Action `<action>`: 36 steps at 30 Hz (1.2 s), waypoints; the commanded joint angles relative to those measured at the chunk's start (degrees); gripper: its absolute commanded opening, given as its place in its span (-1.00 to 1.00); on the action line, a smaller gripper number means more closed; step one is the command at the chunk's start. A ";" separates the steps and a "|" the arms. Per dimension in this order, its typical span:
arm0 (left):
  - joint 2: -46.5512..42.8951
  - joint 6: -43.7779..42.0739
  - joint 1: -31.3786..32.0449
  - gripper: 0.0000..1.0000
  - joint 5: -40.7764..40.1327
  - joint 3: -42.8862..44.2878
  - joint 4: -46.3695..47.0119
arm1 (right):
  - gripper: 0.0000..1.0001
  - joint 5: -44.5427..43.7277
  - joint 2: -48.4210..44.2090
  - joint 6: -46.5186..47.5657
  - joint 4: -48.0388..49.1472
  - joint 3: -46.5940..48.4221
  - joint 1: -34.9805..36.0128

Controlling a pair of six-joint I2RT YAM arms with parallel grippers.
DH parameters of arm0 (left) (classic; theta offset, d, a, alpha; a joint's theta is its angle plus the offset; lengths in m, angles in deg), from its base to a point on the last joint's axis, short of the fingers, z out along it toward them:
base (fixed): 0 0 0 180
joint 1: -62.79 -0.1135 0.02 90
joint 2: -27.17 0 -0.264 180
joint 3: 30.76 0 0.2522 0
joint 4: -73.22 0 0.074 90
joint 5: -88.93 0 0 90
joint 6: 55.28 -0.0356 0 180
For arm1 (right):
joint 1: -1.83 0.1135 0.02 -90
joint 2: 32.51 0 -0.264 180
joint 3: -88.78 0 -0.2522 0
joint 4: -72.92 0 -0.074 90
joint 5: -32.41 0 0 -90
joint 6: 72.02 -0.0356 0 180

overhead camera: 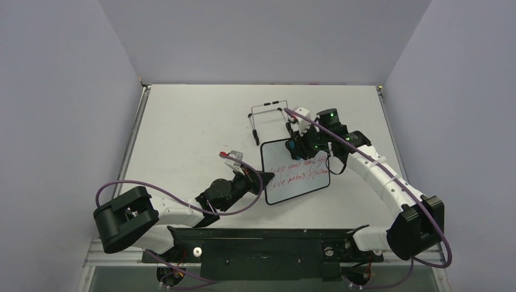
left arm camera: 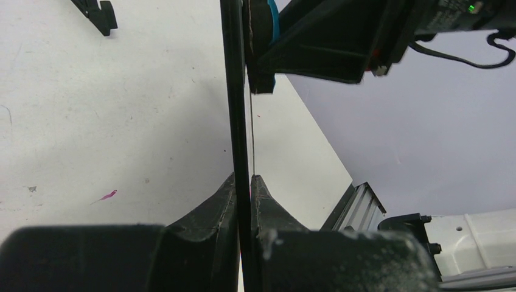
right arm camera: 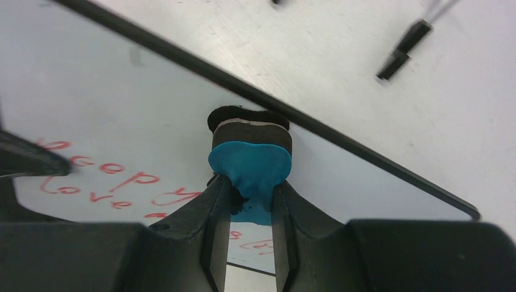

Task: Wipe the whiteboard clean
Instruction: Erase the whiteboard at the center of the board.

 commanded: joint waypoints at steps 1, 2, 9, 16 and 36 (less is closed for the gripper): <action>-0.80 -0.70 0.42 -1.00 2.05 2.01 6.97 | -1.00 -0.28 -1.55 1.83 0.20 2.78 10.27; -0.79 -0.64 0.42 -1.00 2.07 2.01 7.09 | -1.00 -0.08 -1.15 1.97 -0.63 3.95 10.88; -1.38 -0.70 0.42 -1.00 1.71 1.74 6.66 | -1.00 -5.12 -0.85 1.60 -0.08 3.24 8.32; -0.53 -0.28 0.42 -1.00 2.08 1.58 7.86 | -1.00 -6.35 1.19 -3.31 0.39 5.48 1.97; -2.08 -0.58 0.35 -1.00 1.53 0.52 7.73 | -1.00 -1.37 0.99 1.92 -1.49 -0.88 -5.72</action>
